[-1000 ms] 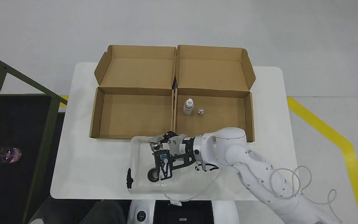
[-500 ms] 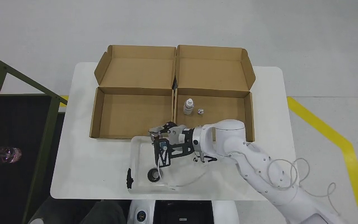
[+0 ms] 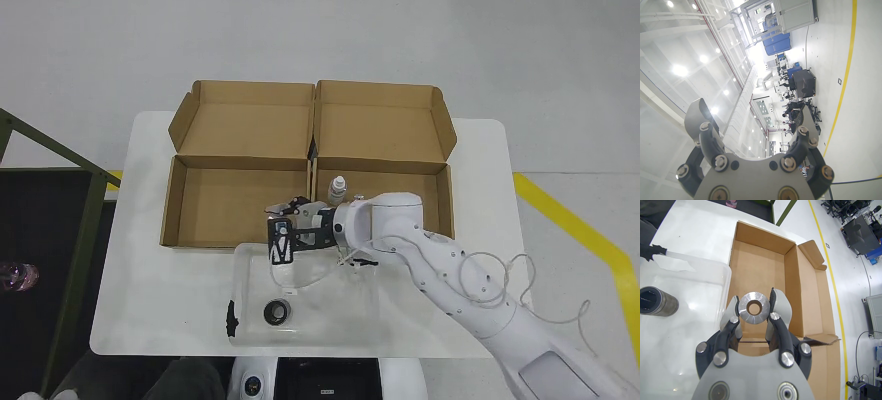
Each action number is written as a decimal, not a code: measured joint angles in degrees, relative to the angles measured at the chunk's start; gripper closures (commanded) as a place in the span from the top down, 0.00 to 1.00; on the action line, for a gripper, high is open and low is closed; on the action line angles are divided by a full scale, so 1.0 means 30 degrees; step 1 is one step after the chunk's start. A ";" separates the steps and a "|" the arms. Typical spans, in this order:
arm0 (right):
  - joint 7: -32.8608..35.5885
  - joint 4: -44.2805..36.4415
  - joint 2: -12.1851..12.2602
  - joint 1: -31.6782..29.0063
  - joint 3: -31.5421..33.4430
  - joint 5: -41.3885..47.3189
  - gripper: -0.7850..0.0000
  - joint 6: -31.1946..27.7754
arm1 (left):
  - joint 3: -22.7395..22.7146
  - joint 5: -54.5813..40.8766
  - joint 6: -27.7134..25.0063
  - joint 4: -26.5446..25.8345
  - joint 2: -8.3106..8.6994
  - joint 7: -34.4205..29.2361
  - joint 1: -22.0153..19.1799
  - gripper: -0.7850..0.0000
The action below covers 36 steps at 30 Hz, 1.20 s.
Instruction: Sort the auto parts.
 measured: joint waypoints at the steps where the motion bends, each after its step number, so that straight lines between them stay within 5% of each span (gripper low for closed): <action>1: 0.0072 0.0258 -0.0085 0.0171 -0.0133 0.0072 0.00 0.0082 | 0.0000 0.0000 0.0000 0.0000 0.0000 0.0000 0.0000 1.00; 20: 0.0973 0.5633 -0.2079 0.3767 -0.2387 0.1448 0.00 0.1364 | 0.0000 0.0000 0.0000 0.0000 0.0000 0.0000 0.0000 1.00; 36: 0.1319 0.9077 -0.3463 0.4925 -0.3586 0.1457 0.00 0.2241 | 0.0000 0.0000 0.0000 0.0000 0.0000 0.0000 0.0000 1.00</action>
